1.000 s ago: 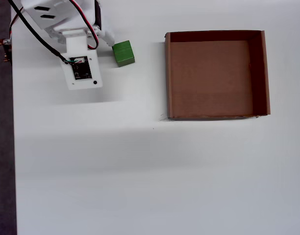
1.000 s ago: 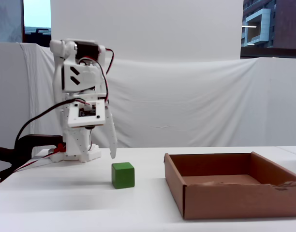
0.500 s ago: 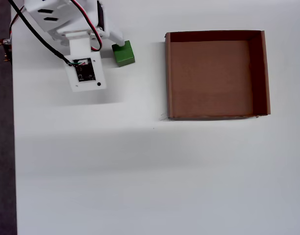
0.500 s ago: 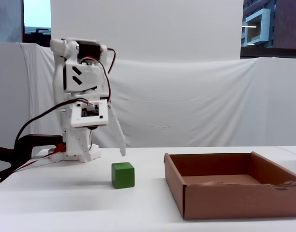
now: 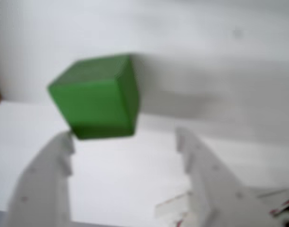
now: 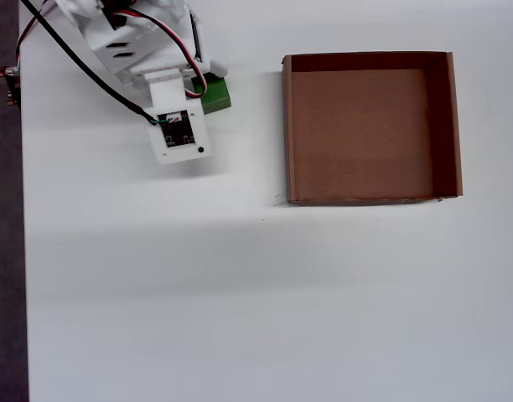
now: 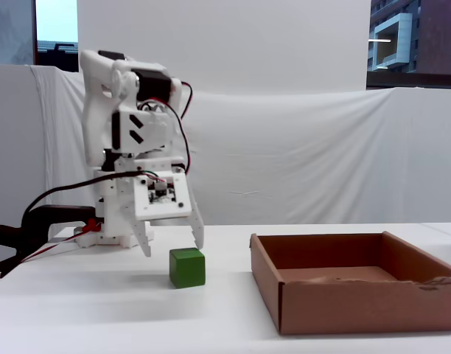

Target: Grasp a green cube and put it in a box.

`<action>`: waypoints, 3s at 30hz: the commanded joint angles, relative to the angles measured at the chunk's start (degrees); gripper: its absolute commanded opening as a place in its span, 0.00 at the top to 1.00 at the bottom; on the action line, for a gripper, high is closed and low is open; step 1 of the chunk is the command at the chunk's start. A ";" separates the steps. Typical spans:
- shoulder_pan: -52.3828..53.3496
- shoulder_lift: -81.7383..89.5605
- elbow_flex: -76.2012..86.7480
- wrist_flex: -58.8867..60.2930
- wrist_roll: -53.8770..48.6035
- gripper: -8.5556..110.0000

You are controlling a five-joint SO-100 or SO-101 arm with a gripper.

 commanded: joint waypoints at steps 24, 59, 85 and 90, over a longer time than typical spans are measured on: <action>-1.93 -4.13 -7.12 -2.29 -3.16 0.67; -5.19 -7.38 -8.35 -4.57 -4.22 0.71; -5.27 -6.77 -7.82 -5.71 -4.04 0.79; -5.19 -6.68 -7.56 -5.71 -4.04 0.80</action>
